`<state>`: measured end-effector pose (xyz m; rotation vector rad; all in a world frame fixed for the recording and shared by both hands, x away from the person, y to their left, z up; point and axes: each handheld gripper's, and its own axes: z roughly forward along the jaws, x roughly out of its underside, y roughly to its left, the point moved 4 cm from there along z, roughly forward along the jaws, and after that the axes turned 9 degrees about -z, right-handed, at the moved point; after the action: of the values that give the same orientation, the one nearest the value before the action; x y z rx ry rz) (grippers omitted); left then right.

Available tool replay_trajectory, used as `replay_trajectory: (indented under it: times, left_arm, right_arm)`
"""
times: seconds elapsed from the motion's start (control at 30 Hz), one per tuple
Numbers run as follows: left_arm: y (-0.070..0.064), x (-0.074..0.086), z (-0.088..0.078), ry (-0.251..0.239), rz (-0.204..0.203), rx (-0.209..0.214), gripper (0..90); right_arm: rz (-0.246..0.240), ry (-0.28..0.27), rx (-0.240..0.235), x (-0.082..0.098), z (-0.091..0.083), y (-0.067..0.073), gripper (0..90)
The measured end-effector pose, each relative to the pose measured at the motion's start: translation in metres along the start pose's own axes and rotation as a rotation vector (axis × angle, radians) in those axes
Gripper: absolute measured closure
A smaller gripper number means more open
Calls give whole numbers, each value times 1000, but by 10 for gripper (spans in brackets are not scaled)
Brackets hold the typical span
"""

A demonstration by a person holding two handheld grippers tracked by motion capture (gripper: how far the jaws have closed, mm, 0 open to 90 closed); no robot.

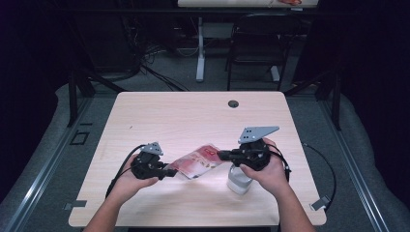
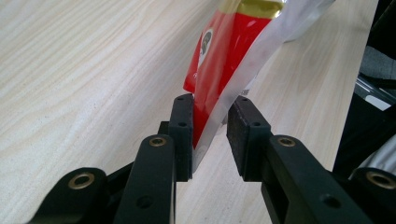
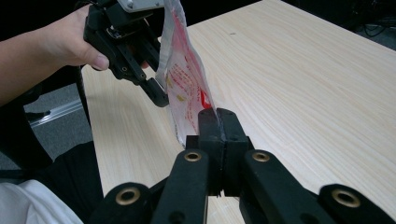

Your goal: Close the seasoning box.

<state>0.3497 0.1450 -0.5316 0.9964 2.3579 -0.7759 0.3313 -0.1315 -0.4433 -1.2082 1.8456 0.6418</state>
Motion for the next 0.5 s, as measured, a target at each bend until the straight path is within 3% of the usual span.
replay_trajectory:
  times: [0.2,0.5]
  left_arm:
    - [5,2,4,5,-3,-25,700]
    - [7,5,11,21,-12,-30,676]
  right_arm:
    - [-44,33,8,-6,5,5,900]
    - [-68,65,5,-9,9,7,900]
